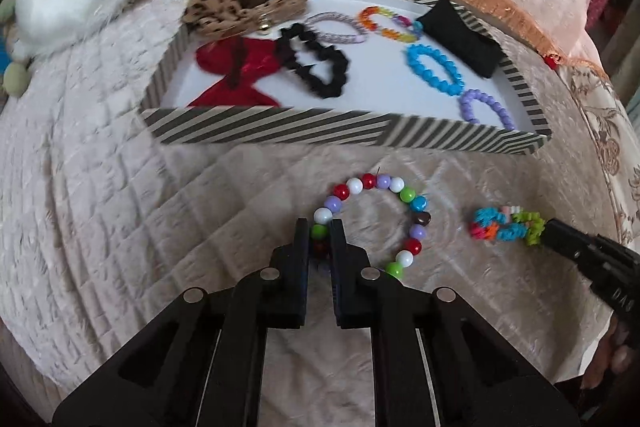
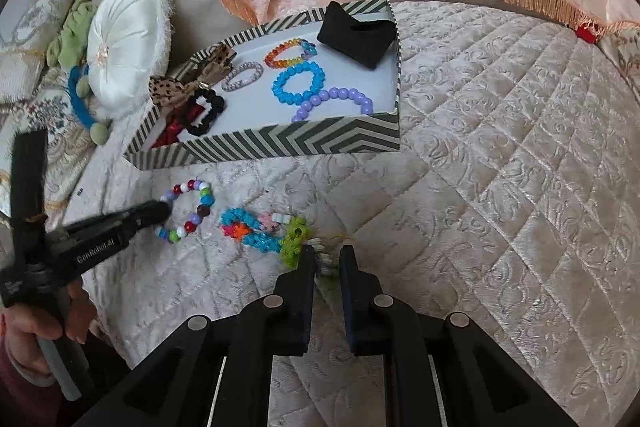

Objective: Organize jewelry
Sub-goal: 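Grasp the multicolor bead bracelet with the left gripper while the right grasps the green-blue bracelets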

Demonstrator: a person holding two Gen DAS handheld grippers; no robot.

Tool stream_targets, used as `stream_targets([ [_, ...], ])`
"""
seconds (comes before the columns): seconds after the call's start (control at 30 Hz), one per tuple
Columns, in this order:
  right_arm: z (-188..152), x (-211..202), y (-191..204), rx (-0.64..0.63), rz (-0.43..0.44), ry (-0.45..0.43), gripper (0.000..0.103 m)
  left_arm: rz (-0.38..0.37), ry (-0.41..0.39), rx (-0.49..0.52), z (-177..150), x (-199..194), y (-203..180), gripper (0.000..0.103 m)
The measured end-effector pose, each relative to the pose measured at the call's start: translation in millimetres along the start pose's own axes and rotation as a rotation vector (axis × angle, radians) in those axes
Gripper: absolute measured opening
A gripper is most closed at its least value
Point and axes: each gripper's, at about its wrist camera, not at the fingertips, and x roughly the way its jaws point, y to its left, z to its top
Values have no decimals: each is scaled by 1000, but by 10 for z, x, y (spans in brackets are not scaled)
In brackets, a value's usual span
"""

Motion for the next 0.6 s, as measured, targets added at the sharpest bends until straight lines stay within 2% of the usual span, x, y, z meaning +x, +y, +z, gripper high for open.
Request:
stream_targets([
  [0.07,13,-47,19,5,9,-24,23,-2,1,-6,-33,-11,35,8],
  [0.1,19,-75,27,9,16,-39,38,-4,0,-8,-41,-14,40,8],
  [0.13,23,-97,35,13,25,-50,46,-5,0,-8,-49,-19,41,8],
  [0.3,28,-81,108,-11,62,-42,46,-8,3,-17,-56,-13,57,8],
  [0.4,14,32,190,-60,49,-6,46,0,-1,-15,-55,-11,38,8],
  [0.47,1,118,221,-91,1,16,45,3,-2,-14,-45,-1,24,8],
  [0.53,-7,155,193,-88,-21,22,26,1,-3,-17,-39,-5,21,8],
  [0.57,5,124,171,-73,-3,8,23,-1,-5,-16,-39,-15,19,8],
  [0.6,23,73,151,-57,22,-11,12,-3,-8,-16,-40,-27,16,8],
])
